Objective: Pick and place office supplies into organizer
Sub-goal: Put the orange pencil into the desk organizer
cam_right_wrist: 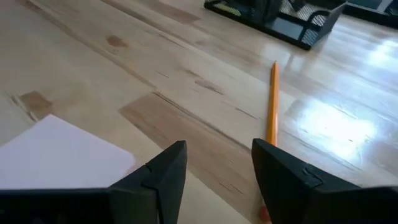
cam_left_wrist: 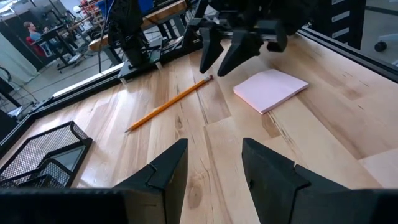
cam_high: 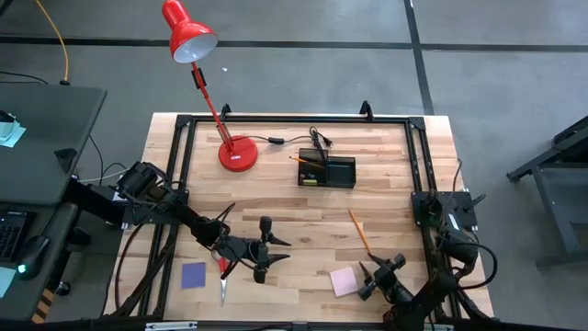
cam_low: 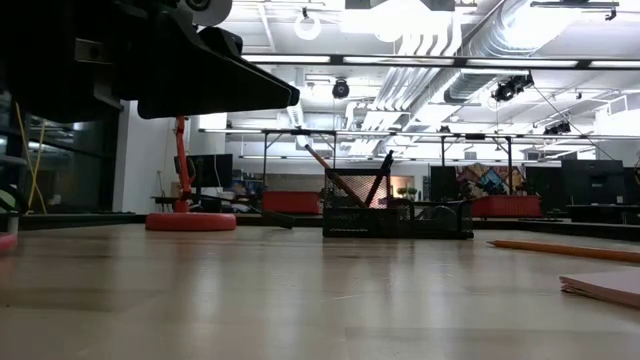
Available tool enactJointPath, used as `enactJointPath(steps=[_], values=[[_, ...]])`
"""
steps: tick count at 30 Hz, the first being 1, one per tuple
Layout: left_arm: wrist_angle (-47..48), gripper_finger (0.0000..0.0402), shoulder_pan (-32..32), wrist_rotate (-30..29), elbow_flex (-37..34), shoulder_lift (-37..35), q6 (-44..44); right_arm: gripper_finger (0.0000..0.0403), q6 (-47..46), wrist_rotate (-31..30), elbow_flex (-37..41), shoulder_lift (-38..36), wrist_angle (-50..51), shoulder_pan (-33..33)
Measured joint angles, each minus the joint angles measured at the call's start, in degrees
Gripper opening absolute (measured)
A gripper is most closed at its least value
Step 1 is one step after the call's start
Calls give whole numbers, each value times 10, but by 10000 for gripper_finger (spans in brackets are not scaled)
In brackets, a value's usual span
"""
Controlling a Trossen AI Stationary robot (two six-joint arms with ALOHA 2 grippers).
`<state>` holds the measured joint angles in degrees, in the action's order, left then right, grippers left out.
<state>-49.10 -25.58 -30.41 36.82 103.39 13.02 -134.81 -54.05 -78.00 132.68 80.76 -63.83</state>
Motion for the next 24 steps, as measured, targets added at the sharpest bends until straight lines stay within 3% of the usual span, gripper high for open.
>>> enactJointPath(steps=[7,16,24], values=[[-4,143,0,4,0,0,0,177,-2,25,36,-2,-52,0],[-4,143,0,4,0,0,0,170,14,12,83,-11,-142,2],[-4,143,0,4,0,0,-8,74,22,23,87,-11,-156,4]])
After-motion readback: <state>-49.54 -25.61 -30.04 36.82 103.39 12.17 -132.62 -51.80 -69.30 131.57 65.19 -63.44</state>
